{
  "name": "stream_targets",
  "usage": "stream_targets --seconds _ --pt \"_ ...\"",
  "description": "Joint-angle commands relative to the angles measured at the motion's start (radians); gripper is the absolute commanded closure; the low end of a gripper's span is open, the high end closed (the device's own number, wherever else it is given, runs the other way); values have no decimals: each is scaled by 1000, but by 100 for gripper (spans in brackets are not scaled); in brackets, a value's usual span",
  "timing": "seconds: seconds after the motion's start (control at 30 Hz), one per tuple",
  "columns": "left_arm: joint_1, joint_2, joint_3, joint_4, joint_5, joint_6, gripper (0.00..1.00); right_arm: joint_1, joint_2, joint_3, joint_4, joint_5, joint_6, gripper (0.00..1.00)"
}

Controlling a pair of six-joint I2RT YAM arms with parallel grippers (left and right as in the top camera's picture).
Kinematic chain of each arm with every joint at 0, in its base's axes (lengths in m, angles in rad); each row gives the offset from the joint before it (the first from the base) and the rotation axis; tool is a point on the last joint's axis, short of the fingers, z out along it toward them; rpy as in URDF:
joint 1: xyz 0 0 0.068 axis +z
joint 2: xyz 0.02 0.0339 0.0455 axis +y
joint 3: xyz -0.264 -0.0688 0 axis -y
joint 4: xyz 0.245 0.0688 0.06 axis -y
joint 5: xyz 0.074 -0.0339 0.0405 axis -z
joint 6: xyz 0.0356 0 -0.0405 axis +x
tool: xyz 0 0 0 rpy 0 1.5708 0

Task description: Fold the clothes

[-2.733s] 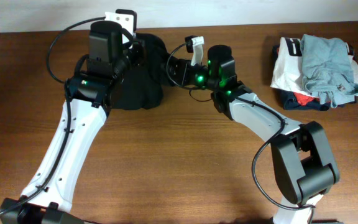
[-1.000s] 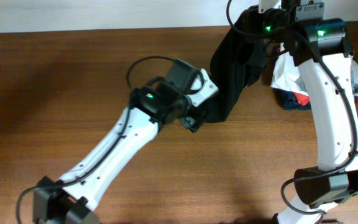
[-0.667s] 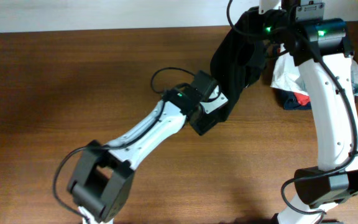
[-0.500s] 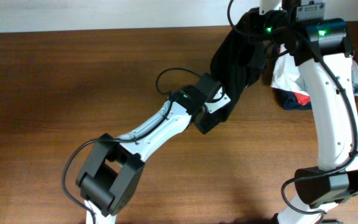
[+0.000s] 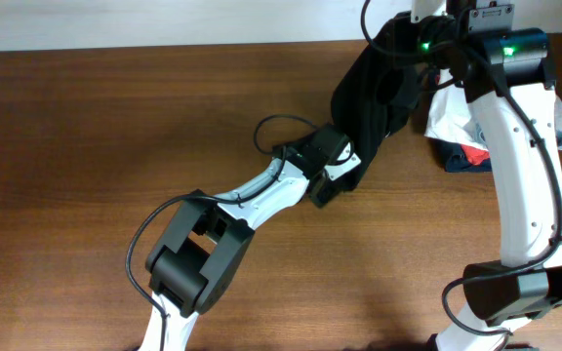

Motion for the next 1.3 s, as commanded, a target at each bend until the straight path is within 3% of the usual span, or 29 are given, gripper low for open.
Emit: stream_targets --seconds 0.0,0.03,0.17,0.4,0.57,0.83,1.27 --pt "-2 24 6 3 -19 10 91 -6 -23 21 3 10 -9 96" --pt "-2 24 6 1 -19 10 99 -6 -22 21 3 10 -9 96" --pt "-1 1 14 -24 -121 -17 99 -8 -22 21 0 10 -9 96" --pt "44 -165 26 -58 -429 -191 99 -39 -23 21 -1 2 -5 96" --pt "147 -353 26 -72 -427 -288 99 -72 -27 21 -19 -40 8 96" --pt "293 -653 26 -61 -427 -291 99 -106 -95 21 -54 -103 29 96" --pt "397 -872 26 -150 -428 -291 99 -164 -300 21 -271 -100 29 96"
